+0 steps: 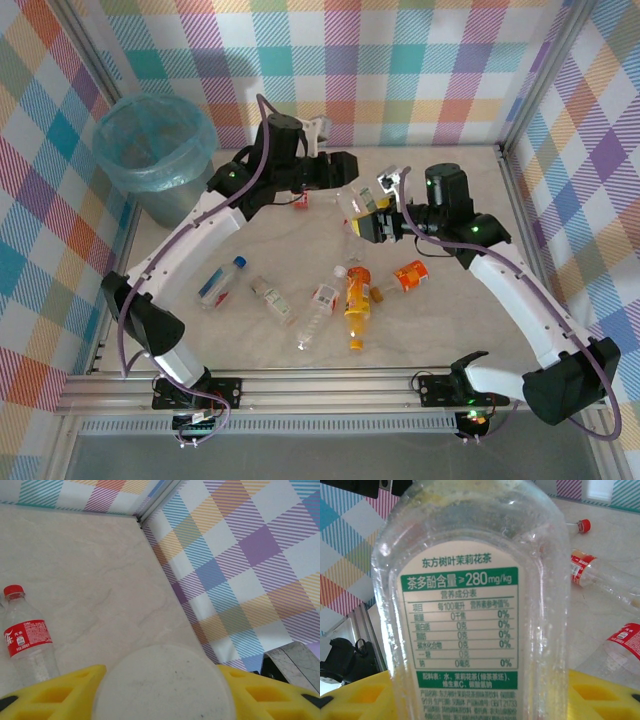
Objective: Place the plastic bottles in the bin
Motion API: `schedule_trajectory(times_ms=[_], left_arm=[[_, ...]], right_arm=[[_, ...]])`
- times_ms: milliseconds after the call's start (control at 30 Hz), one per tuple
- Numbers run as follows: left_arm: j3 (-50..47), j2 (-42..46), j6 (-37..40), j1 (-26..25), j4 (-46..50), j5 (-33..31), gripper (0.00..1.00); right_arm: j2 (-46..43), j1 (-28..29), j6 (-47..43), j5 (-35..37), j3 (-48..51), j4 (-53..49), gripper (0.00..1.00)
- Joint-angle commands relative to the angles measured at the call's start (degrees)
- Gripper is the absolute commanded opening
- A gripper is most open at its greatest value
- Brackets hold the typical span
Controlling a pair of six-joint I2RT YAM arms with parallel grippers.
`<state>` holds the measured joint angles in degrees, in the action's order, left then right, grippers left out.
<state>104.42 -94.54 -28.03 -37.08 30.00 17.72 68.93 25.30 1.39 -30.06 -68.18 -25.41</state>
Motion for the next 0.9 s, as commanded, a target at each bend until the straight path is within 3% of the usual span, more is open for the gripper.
schedule_trajectory(times_ms=[0,233,333,433,533,667,767,867], left_arm=[[-1.12,2.90,1.20,0.17,0.06,-1.74,0.56],[-2.93,4.76,1.40,0.60,-0.11,-3.37,0.40],[-3.68,5.32,1.23,0.61,-0.12,-3.73,0.26],[-4.44,6.31,1.05,0.69,-0.12,-4.33,0.24],[-4.99,7.84,1.29,0.95,0.68,-5.79,0.22],[-6.47,11.19,2.43,2.36,1.70,-9.57,0.11],[-7.60,14.09,3.04,4.92,2.38,-11.74,0.01],[-8.18,16.82,3.78,8.68,3.16,-12.53,0.00]], right_arm=[[0.89,0.59,-1.72,-0.18,-0.52,2.03,0.59],[1.65,1.41,-1.78,-0.09,-1.16,2.35,0.60],[1.65,1.75,-1.73,0.23,-1.43,2.38,0.60],[1.74,2.20,-1.71,0.35,-1.99,1.88,0.62],[2.08,3.44,-1.74,1.65,-3.59,0.77,0.70],[3.28,7.00,-2.11,4.53,-7.03,-0.27,1.00],[5.06,10.63,-3.00,5.88,-10.23,-0.42,1.00],[7.93,13.82,-2.78,7.12,-14.23,0.25,1.00]])
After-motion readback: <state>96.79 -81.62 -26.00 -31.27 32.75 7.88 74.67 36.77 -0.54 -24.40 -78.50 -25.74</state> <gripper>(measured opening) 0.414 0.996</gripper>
